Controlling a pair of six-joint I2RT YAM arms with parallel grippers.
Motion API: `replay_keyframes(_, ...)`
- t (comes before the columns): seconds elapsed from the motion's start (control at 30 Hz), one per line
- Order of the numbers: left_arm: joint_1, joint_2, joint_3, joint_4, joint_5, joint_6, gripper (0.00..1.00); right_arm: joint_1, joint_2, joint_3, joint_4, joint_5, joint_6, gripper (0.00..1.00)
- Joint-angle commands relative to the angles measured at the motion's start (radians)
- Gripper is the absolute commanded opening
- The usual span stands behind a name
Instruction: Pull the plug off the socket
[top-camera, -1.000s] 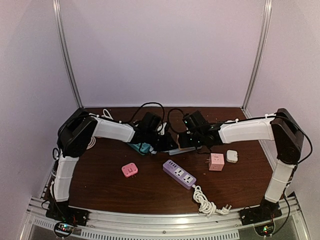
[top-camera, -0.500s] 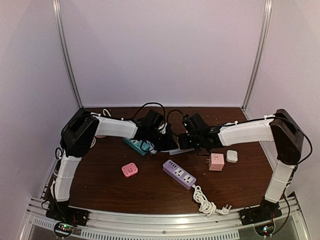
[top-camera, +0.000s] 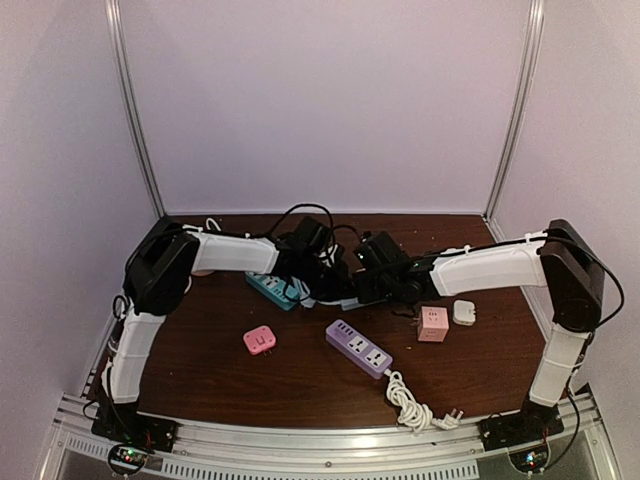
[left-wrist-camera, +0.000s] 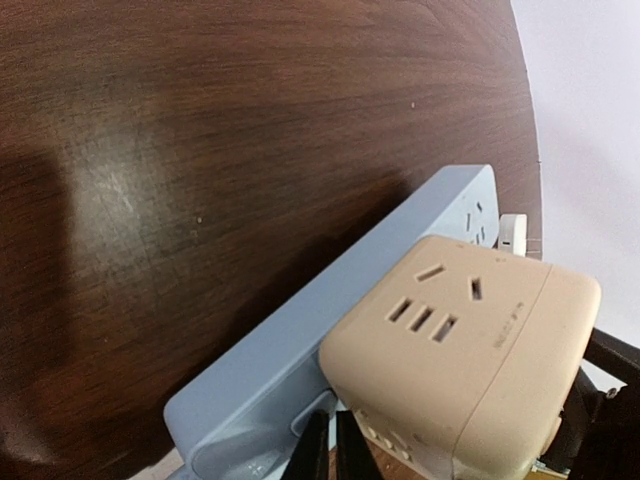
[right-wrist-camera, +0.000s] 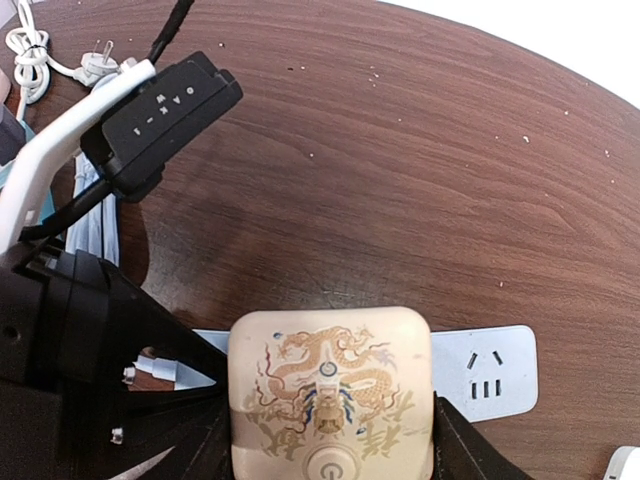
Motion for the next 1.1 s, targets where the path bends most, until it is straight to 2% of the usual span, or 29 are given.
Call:
replay_keyframes(0.0,-0.009,0.125,-0.033,-0.144,-0.153,0.027,0.07,-0.008,-0.069,-0.017,0.126,-0.145,0.022,0.14)
replay_keyframes(0.2,-0.014,0.133,-0.040,-0.147,-0.161,0.028,0.06,-0.120,-0.120,-0.113,0.250,-0.392,0.126,0.14)
replay_keyframes(0.3,-0.015,0.137,-0.037,-0.155,-0.171,0.027,0.06,-0.122,-0.121,-0.110,0.253,-0.416,0.134,0.14)
replay_keyframes(0.67,-0.019,0.152,-0.031,-0.165,-0.184,0.021,0.06,0.034,-0.083,0.016,0.105,-0.130,0.009,0.14)
replay_keyframes(0.87,-0.019,0.157,-0.029,-0.166,-0.179,0.025,0.06,0.024,-0.090,0.016,0.102,-0.137,0.010,0.14)
replay_keyframes(1.07,-0.019,0.135,-0.017,-0.168,-0.177,0.052,0.06,-0.040,-0.137,-0.017,0.098,-0.200,0.029,0.14)
